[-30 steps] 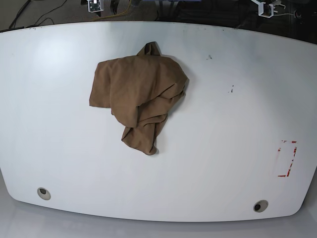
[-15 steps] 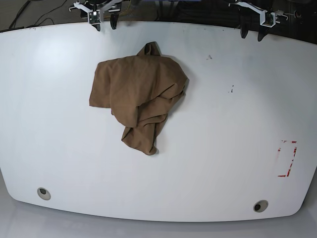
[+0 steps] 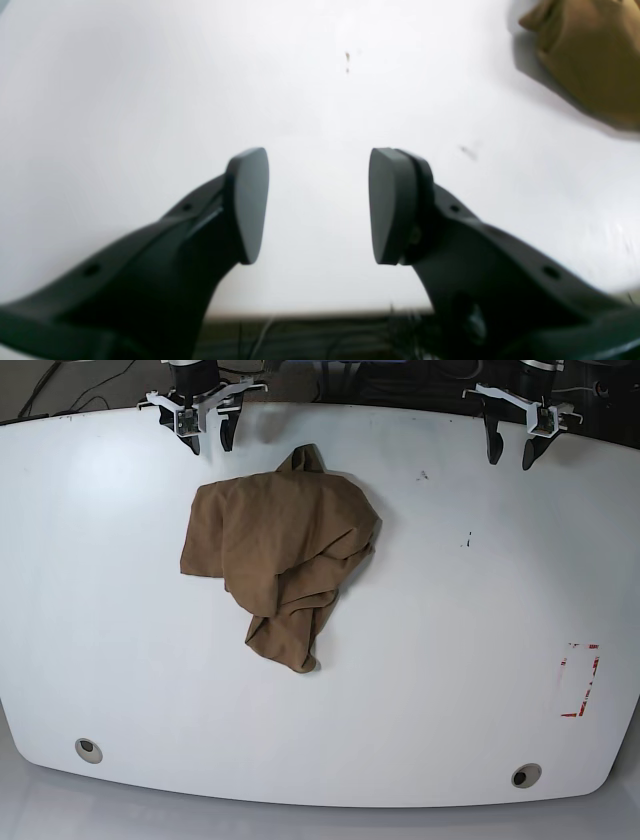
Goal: Layout the t-shirt on the table in an organized manner, then fold the t-shirt properly
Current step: 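Lower both grippers toward the crumpled brown t-shirt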
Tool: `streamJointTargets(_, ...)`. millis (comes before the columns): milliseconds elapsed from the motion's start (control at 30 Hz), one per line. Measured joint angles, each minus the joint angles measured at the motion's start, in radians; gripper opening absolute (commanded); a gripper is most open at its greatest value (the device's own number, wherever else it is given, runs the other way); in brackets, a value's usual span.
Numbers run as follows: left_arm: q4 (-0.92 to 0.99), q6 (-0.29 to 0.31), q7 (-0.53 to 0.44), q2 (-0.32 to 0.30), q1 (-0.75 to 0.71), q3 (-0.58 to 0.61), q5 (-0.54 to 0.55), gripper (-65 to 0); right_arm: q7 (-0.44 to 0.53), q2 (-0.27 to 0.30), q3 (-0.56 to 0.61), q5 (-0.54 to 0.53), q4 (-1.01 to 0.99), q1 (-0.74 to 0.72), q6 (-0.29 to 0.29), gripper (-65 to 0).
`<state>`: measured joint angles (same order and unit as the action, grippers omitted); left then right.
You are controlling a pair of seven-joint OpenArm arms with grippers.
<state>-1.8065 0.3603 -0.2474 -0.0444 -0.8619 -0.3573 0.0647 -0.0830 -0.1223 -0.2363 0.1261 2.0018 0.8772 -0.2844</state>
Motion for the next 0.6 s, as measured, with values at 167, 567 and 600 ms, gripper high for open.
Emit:
streamJointTargets(167, 0.0, 0.0, 0.0, 0.0, 0.043, 0.001, 0.0, -35.7, -0.045, 0.0, 0.0, 0.0, 0.0, -0.054, -0.001, -38.0)
streamJointTargets(567, -0.005, 0.0, 0.008, 0.003, 0.133, 0.003, 0.0, -35.7, -0.142, 0.0, -0.005, 0.0, -0.001, -0.211, 0.0, -38.0)
streamJointTargets(600, -0.007, 0.0, 0.01, 0.003, 0.137, 0.003, 0.001, -35.7, -0.149, 0.0, -0.006, 0.0, -0.001, -0.223, 0.0, -38.0)
